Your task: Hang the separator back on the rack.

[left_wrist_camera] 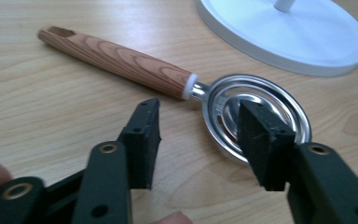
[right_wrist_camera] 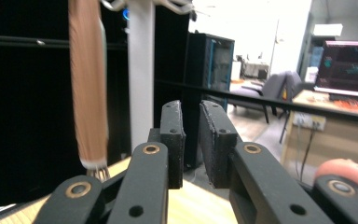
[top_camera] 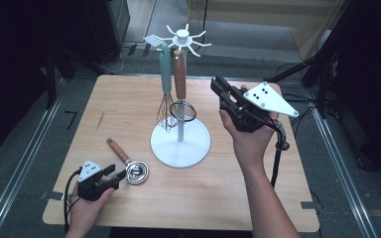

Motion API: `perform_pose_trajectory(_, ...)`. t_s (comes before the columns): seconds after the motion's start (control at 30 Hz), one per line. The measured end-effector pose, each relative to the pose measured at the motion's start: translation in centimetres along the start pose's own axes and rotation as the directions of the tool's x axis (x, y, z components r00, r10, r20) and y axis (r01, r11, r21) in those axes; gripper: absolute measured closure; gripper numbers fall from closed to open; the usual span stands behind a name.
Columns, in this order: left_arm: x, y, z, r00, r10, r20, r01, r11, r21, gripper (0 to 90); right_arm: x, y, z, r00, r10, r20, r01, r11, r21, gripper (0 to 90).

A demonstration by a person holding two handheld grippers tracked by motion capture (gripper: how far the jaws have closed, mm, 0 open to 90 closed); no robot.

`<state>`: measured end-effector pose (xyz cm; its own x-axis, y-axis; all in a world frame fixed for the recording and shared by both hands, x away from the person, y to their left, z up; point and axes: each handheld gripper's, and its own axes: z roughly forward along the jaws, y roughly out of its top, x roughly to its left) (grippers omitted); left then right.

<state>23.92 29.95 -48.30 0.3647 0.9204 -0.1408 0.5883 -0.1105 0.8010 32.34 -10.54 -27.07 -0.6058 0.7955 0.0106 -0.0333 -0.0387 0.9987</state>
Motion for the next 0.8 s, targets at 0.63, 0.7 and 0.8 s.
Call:
perform_pose_trajectory(0.63,-1.1,0.1,0.8,0.9986,0.05,-0.018,-0.049,0.9976,0.049,62.0,-2.0,-7.0,-3.6,0.9945,-0.006,0.104,-0.009,0.9894,0.145,58.2)
perform_pose_trajectory(0.7,-1.2,0.1,0.8,0.9991,0.041,-0.004,-0.041,0.998,0.049,61.8,-2.1,-7.4,-3.8,0.9939,-0.007,0.11,-0.009,0.9899,0.142,56.6)
perform_pose_trajectory(0.8,-1.2,0.2,0.9,0.999,0.035,0.028,-0.037,0.9981,0.05,60.8,-2.5,-8.7,-4.5,0.9896,0.01,0.143,-0.03,0.99,0.138,49.6)
